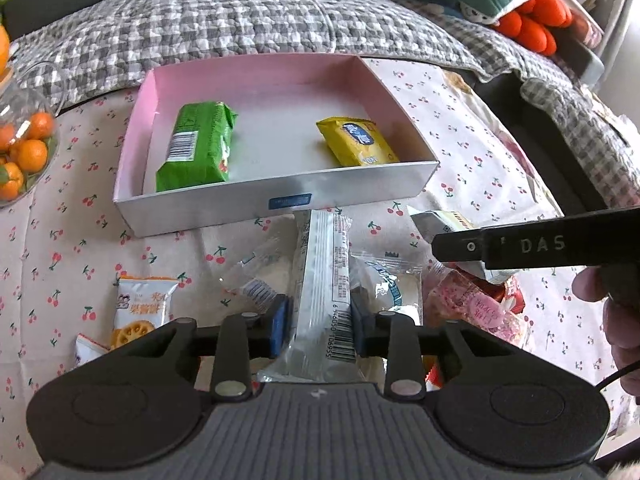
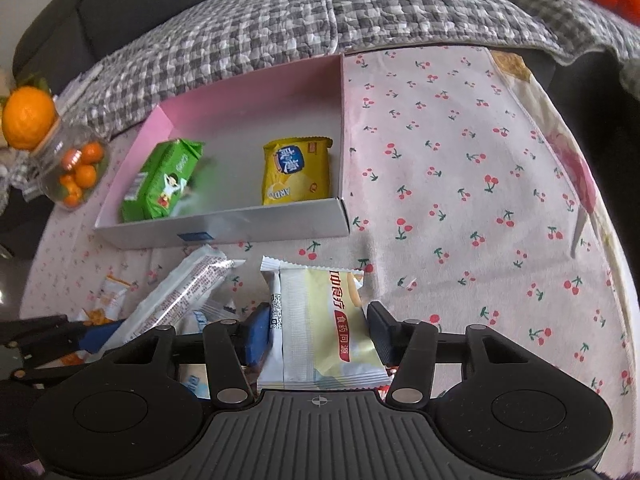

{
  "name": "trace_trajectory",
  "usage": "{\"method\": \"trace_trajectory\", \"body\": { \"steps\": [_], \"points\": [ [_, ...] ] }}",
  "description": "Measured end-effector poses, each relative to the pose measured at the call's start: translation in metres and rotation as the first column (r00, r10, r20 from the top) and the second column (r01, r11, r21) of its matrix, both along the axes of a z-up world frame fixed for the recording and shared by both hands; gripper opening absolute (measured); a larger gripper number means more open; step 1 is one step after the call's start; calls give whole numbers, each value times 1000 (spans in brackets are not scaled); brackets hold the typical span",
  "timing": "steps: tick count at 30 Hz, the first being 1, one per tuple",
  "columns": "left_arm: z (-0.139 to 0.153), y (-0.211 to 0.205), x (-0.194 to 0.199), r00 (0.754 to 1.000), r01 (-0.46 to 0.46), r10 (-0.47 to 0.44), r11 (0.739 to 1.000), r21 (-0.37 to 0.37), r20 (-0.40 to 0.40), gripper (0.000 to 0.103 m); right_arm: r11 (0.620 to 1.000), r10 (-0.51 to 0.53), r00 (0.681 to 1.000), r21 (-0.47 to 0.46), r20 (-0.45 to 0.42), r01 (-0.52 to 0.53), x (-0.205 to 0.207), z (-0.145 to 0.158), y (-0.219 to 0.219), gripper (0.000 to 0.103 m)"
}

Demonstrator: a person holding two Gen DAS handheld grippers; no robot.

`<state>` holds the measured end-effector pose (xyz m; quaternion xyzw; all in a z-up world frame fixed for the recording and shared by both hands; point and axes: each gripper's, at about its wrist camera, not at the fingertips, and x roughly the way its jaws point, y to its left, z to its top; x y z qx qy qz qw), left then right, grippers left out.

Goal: Organize snacks
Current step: 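Grasp the clear wrapped bar with the left tool while the right grasps the cream wafer pack, then place the bar and wafer pack into the pink box, opening both tools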

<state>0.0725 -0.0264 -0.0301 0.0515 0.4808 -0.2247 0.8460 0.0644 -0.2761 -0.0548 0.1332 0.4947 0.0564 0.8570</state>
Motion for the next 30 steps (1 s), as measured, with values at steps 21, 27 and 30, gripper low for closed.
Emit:
{"method": "trace_trajectory", "body": {
  "steps": [21, 27, 30],
  "points": [
    [52, 38, 2, 995, -74, 85, 982, -176, 55, 29, 984, -54, 997, 175, 56, 43, -3, 41, -3, 51],
    [60, 47, 15, 987, -135, 151, 964, -228, 55, 29, 969, -111, 988, 232, 108, 84, 8, 54, -13, 51],
    [64, 45, 24, 983, -150, 171, 955, -258, 61, 29, 954, -150, 981, 280, 126, 110, 19, 56, -21, 51]
  ]
}}
